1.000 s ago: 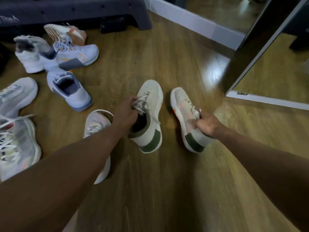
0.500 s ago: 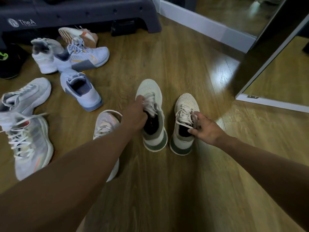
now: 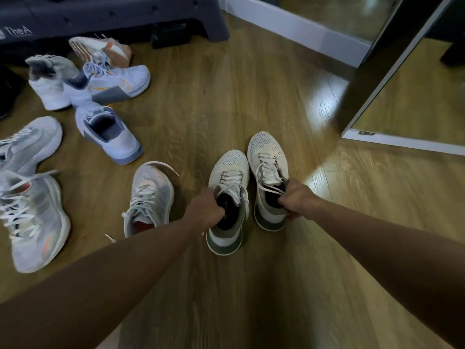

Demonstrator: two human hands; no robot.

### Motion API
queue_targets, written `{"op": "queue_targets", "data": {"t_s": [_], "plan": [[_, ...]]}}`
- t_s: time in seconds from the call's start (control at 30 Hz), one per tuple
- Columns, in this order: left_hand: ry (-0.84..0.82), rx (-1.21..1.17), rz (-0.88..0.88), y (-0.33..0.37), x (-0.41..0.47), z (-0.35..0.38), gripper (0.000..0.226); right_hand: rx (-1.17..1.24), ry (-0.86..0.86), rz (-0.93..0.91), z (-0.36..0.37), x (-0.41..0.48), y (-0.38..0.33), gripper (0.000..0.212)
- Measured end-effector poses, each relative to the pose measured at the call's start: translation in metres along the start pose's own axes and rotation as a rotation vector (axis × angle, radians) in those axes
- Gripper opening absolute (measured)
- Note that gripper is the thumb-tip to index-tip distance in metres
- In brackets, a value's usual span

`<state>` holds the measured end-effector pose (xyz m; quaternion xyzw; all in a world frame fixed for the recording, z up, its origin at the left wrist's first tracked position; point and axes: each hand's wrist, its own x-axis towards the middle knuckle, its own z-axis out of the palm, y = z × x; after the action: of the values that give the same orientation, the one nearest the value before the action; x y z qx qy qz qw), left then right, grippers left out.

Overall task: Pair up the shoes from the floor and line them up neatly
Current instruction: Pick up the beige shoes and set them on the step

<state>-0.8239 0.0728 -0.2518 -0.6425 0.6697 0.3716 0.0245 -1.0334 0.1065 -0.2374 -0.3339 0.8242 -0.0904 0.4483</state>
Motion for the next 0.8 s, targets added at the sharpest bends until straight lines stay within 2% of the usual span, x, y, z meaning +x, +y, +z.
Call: {"op": "queue_targets", "data": {"t_s": [0.07,0.13,0.2,0.33,0.4,0.47,0.5,0.53,0.6,0.67,0.8], "plan": [[-0.103,0.009,-0.052,-0.002,-0.01,0.004,0.039,-0.005,0.04,-0.016,0.005,-0.004,0.0,0.02],[-0.08,0.033,-0.055,0.002,-0.018,0.004,0.03,-0.049,0.053,-0.032,0.008,-0.013,-0.003,0.007],[-0.017,0.081,-0.033,0.01,-0.031,0.002,0.025,-0.065,0.017,-0.006,0.005,-0.031,-0.008,0.006],[0.009,0.131,-0.013,0.028,-0.08,-0.025,0.021,-0.127,-0.009,0.024,-0.015,-0.087,-0.013,0.022],[0.019,0.12,-0.042,0.042,-0.109,-0.04,0.02,-0.142,0.0,0.029,-0.032,-0.126,-0.014,0.02],[0.092,0.077,-0.112,0.066,-0.149,-0.06,0.035,-0.141,0.001,0.054,-0.057,-0.172,-0.019,0.016],[0.14,0.063,-0.106,0.079,-0.17,-0.072,0.039,-0.13,0.002,0.066,-0.071,-0.197,-0.024,0.013],[0.158,0.06,-0.057,0.093,-0.193,-0.085,0.033,-0.126,0.011,0.077,-0.088,-0.224,-0.03,0.01],[0.087,0.117,0.019,0.125,-0.239,-0.122,0.024,-0.152,0.049,0.104,-0.126,-0.279,-0.042,0.019],[-0.056,0.192,0.016,0.163,-0.285,-0.17,0.028,-0.206,0.088,0.133,-0.167,-0.341,-0.054,0.029],[-0.105,0.284,0.109,0.239,-0.364,-0.25,0.031,-0.303,0.154,0.166,-0.239,-0.455,-0.07,0.033]]}}
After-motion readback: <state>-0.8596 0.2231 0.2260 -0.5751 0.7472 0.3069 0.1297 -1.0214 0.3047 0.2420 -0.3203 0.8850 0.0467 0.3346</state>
